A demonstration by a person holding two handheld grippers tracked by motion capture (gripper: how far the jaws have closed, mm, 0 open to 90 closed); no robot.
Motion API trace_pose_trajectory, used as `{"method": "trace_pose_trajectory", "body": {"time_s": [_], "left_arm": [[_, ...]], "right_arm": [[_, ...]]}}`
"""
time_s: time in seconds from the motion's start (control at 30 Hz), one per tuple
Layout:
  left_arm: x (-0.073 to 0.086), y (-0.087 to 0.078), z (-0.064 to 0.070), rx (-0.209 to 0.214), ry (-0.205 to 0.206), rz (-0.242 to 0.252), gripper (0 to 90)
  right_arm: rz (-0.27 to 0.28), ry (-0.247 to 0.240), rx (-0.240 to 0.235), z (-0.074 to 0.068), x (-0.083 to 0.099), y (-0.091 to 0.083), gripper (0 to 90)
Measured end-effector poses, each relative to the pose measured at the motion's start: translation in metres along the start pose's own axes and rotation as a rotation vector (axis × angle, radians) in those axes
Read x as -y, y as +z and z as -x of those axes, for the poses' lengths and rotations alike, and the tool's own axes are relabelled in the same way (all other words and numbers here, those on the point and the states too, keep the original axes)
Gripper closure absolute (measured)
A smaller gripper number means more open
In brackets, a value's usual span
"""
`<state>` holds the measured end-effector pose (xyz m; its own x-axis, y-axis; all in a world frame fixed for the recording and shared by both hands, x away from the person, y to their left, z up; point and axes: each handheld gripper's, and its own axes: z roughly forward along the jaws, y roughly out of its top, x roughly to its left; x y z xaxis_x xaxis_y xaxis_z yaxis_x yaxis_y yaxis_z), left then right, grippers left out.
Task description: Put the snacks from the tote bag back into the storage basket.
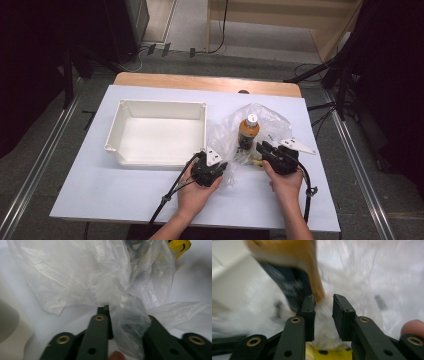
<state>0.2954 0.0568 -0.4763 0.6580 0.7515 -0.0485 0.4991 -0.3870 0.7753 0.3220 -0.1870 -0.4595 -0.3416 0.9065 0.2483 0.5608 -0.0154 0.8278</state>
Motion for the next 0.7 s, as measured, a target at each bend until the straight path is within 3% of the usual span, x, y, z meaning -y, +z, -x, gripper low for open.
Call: {"method": "trace_pose_trajectory", "body": {"time_s": [0.03,0.1,0.13,0.23,0.37,0.43,0.5,0.57,0.6,0.7], "left_arm": [[0.000,-0.001,0.001,0.012,0.016,0.016,78.1],[0.001,-0.005,0.003,0.034,0.033,0.067,71.0],[0.002,-0.008,0.003,0.043,0.032,0.113,66.3],[0.005,-0.014,0.002,0.039,0.020,0.177,54.3],[0.006,-0.017,0.000,0.039,0.001,0.210,58.5],[0.006,-0.017,0.000,0.041,0.005,0.198,75.6],[0.006,-0.014,0.001,0.043,0.012,0.161,86.8],[0.004,-0.010,0.002,0.035,0.023,0.128,89.1],[0.004,-0.008,0.003,0.035,0.026,0.115,89.1],[0.002,-0.004,0.006,0.022,0.050,0.056,89.2]], "right_arm": [[0.000,0.000,0.000,0.000,0.000,0.000,74.5],[-0.057,-0.001,0.010,0.000,0.005,0.010,77.1],[-0.070,-0.007,0.012,0.000,0.007,0.011,77.9],[-0.133,-0.023,0.027,-0.006,0.016,0.020,80.2],[-0.124,-0.031,0.022,-0.008,0.016,0.019,78.7],[-0.073,-0.032,0.018,-0.011,0.014,0.010,75.3],[0.003,-0.052,-0.017,-0.018,0.009,-0.003,74.1],[0.074,-0.079,-0.070,-0.033,0.002,-0.014,76.5],[0.074,-0.079,-0.070,-0.033,0.002,-0.014,76.5],[0.123,-0.104,-0.168,-0.053,-0.005,-0.014,80.1]]}}
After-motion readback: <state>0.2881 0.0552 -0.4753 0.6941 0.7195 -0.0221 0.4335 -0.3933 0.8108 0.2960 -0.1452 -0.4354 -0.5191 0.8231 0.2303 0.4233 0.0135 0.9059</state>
